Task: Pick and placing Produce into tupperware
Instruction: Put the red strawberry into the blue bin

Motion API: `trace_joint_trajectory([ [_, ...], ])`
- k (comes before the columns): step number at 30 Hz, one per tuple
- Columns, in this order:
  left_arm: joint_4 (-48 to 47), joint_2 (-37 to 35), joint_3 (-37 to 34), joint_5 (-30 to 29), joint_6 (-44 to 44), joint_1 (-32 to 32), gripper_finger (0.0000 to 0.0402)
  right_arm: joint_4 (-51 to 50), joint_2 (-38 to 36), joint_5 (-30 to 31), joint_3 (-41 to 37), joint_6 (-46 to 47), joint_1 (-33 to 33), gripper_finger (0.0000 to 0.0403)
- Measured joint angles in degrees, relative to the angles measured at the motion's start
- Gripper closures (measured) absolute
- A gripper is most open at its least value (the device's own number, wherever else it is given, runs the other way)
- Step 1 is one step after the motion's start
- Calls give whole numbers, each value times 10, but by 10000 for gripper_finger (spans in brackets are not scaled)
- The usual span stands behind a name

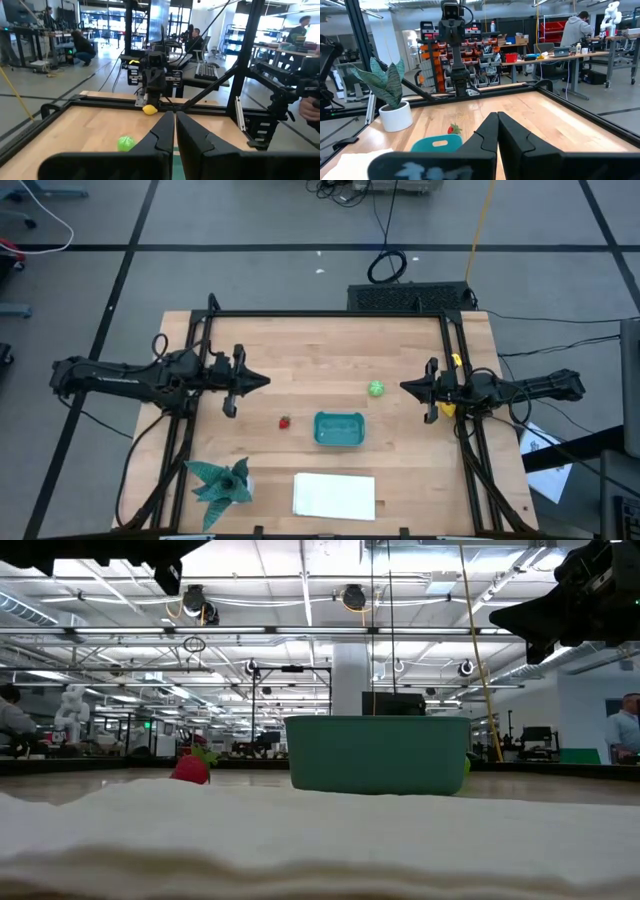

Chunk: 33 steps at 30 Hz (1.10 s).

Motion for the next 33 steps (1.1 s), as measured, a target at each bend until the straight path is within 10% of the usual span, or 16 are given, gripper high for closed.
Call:
trace_joint_trajectory([
  [22,-51,93,117,-6,119,0,380,0,0,0,0,0,0,403],
  [33,-87,101,175,-11,33,0,380,0,0,0,0,-7,0,403],
])
